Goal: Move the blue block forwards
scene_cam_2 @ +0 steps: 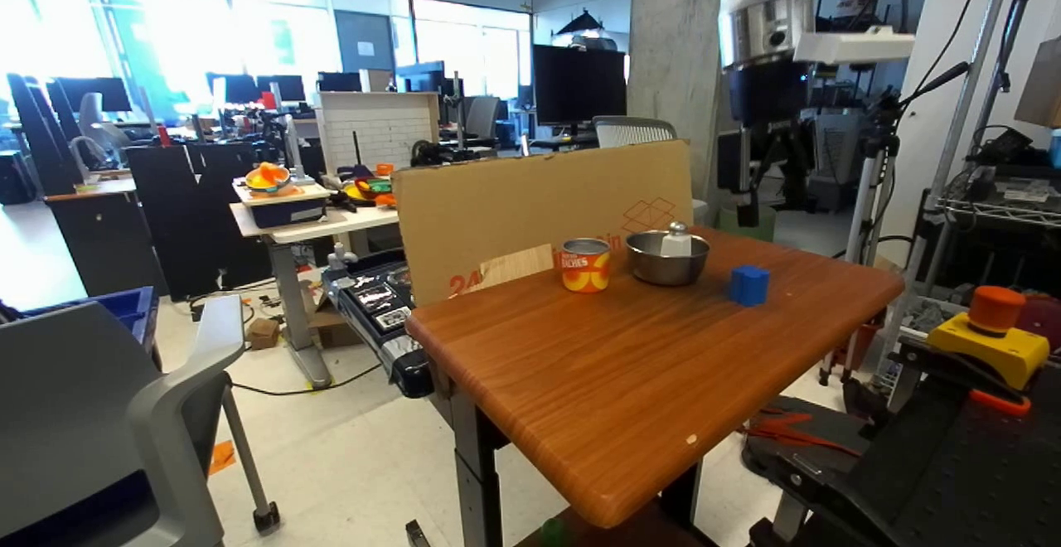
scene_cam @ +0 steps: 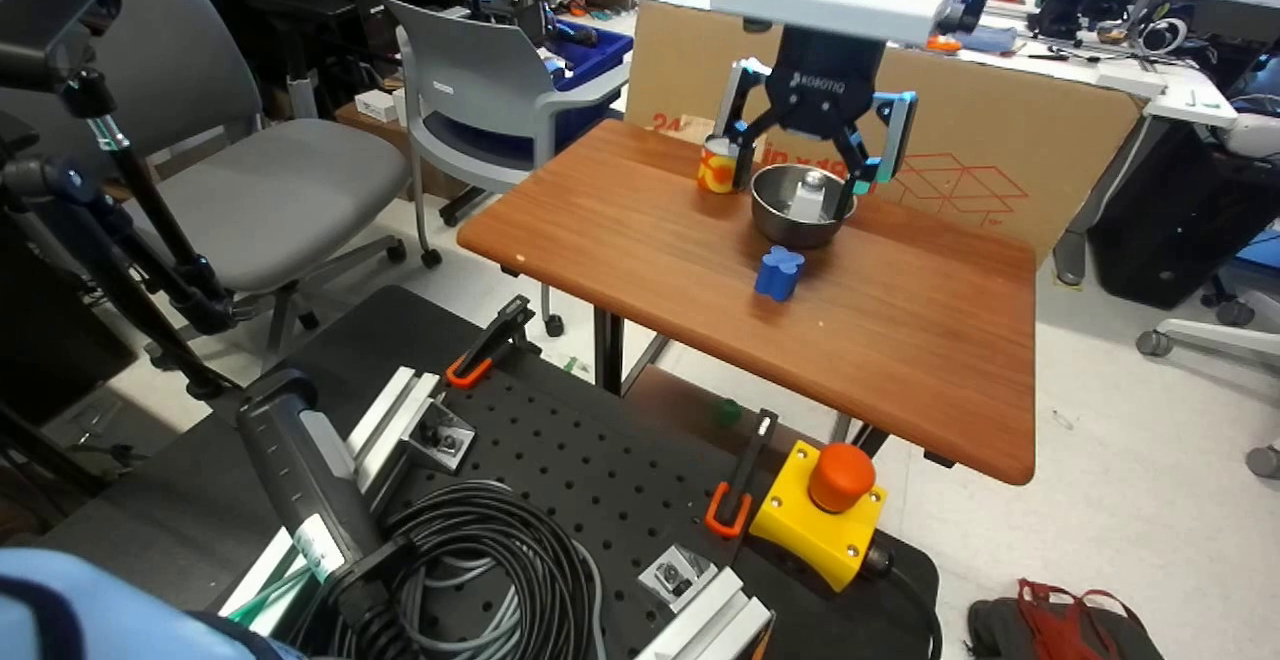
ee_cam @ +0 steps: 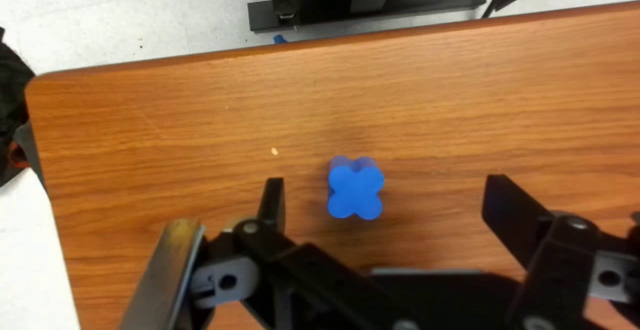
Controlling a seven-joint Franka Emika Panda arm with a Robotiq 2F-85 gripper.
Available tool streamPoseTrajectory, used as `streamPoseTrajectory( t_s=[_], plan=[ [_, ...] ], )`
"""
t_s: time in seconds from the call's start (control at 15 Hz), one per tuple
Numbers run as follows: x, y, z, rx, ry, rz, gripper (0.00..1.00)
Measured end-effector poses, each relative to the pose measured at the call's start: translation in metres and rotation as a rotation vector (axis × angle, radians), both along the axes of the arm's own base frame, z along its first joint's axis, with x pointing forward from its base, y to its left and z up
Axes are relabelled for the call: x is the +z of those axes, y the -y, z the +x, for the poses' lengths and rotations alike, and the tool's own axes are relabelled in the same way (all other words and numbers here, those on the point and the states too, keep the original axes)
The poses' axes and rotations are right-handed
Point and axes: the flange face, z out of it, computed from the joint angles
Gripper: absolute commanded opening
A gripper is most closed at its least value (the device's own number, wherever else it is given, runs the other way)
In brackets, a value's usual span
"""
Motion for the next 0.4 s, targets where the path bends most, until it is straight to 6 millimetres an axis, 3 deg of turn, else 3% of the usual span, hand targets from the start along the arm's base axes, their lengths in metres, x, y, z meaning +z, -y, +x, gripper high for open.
streamPoseTrajectory(
  t_s=[0.07, 0.13, 0.4],
  plan=[
    [0.017, 0.003, -0.002, -0.007, 0.016, 0.001, 1.0],
    [0.021, 0.003, -0.003, -0.008, 0.023, 0.001, 1.0],
    [-0.003, 0.001, -0.004, -0.003, -0.016, 0.002, 1.0]
  ],
)
